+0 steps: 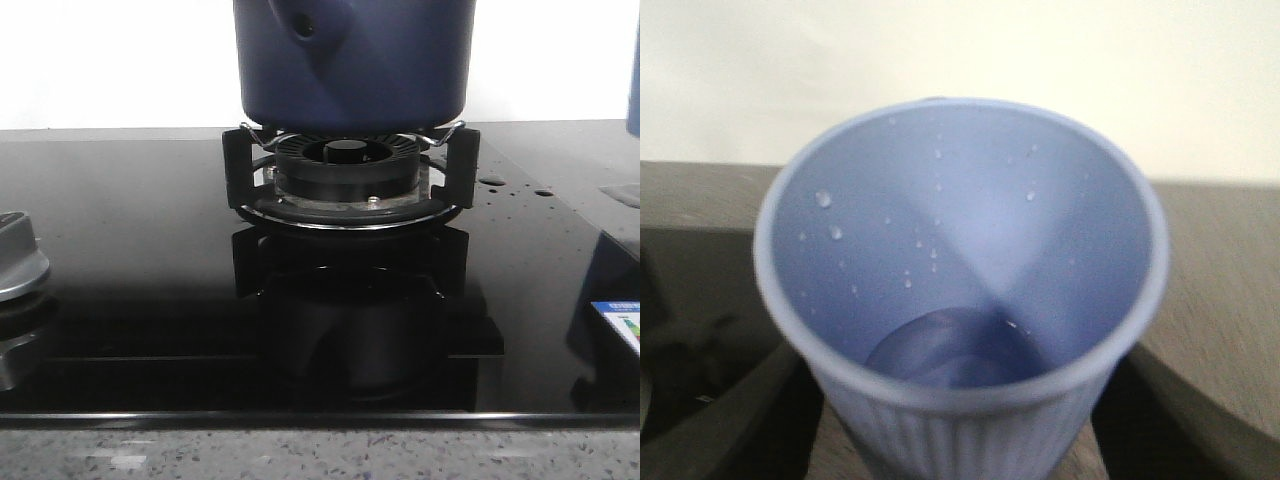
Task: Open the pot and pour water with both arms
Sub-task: 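Lift the light blue cup with the right gripper toward the pot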
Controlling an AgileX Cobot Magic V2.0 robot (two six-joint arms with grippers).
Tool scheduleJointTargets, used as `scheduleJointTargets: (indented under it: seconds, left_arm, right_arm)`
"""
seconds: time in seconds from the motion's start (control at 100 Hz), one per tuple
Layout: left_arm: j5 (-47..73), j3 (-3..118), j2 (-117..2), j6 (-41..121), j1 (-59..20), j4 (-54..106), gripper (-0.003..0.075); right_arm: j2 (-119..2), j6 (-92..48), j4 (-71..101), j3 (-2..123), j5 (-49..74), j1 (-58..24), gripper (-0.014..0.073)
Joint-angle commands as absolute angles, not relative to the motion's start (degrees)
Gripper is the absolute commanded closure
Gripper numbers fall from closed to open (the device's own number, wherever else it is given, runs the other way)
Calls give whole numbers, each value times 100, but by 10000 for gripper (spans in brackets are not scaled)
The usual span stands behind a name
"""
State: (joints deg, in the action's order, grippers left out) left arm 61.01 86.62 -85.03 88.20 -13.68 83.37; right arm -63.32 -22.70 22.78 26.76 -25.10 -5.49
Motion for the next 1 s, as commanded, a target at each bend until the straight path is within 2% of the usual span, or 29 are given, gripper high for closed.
scheduleJointTargets:
  seconds: [0.0,0.19,0.36,0.57,0.99]
  left_arm:
    - [5977,8880,-8187,8764,-1361,8937,529]
    - [5883,8880,-8024,8742,-1304,8928,529]
    - [5897,8880,-7851,8571,-1118,8953,529]
    - [5906,8880,-7682,8502,-1059,8968,529]
    - [5910,8880,-7492,8502,-1059,8968,529]
  right_arm:
    - [-5981,-2282,1669,3104,-2754,-643,461]
    - [-5883,-2282,1017,4034,-1694,-737,461]
    - [-5955,-2282,474,4873,-1221,-934,461]
    - [-6504,-2294,-405,5824,-415,-1420,461]
    - [-7302,-2294,-2909,6602,-510,-1681,461]
